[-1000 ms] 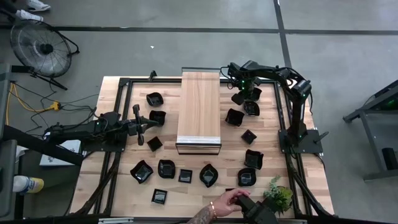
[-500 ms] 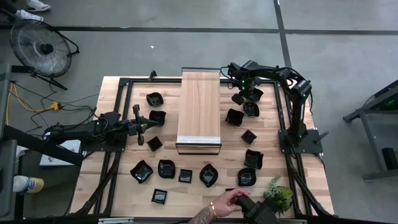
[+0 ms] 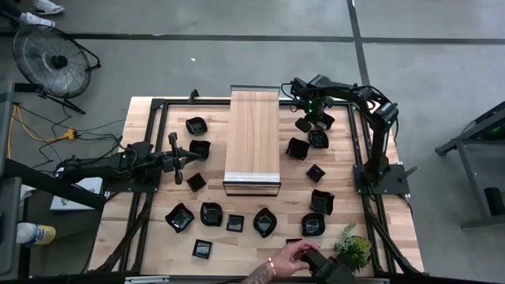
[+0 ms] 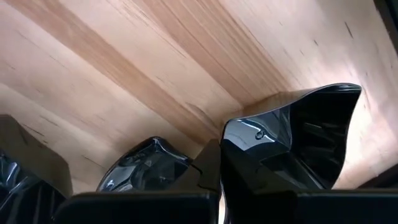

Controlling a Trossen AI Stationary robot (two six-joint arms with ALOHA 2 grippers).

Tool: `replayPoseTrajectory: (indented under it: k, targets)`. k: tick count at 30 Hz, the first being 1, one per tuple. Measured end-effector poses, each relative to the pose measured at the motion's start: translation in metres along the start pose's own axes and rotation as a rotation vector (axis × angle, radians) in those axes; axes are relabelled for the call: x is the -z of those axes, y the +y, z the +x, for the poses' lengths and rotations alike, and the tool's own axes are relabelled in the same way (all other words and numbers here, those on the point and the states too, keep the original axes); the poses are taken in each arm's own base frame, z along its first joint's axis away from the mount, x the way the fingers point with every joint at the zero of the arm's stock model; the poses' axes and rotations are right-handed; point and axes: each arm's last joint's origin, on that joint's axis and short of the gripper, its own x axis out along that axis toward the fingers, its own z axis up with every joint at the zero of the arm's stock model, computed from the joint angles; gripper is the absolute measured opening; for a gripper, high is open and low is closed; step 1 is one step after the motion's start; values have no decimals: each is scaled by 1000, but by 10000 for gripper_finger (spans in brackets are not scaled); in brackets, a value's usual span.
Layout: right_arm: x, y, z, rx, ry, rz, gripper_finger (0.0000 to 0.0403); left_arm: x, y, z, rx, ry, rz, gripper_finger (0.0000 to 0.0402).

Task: Pick & Place Mini shaped plates
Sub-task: Put the distorted square plate on the shelf

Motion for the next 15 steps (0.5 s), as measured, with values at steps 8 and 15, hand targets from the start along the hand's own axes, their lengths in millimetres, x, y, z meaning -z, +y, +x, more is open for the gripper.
replayPoseTrajectory:
  k: [8,15]
  targets:
    - [-2,-1,-14,-1,-1,-57,0,0,0,0,0,0,0,12]
    - [-5,-5,-38,37,-5,-110,0,0,0,0,0,0,0,12]
